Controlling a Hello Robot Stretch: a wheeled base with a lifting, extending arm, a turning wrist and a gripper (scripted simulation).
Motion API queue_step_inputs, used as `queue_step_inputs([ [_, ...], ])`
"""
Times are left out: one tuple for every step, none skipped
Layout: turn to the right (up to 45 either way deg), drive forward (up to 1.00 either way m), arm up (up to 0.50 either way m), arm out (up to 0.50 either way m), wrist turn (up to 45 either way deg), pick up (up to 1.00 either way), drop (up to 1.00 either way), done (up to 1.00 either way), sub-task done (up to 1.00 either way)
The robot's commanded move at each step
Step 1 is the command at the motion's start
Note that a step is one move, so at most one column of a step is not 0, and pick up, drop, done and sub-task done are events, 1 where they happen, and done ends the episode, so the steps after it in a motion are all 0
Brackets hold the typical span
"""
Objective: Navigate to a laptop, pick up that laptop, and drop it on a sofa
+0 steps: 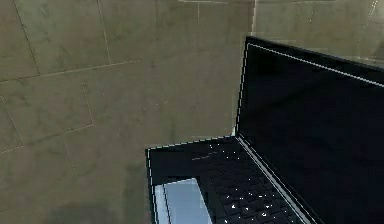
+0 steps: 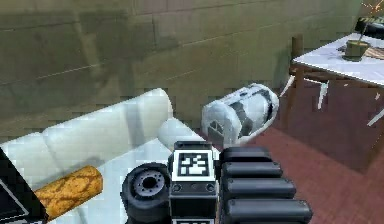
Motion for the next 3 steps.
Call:
queue_step_inputs([
  [-45.0,0.00,0.00,0.00,0.0,0.00,0.00,0.00,0.00],
  [-45.0,0.00,0.00,0.00,0.0,0.00,0.00,0.00,0.00],
  [-45.0,0.00,0.00,0.00,0.0,0.00,0.00,0.00,0.00],
])
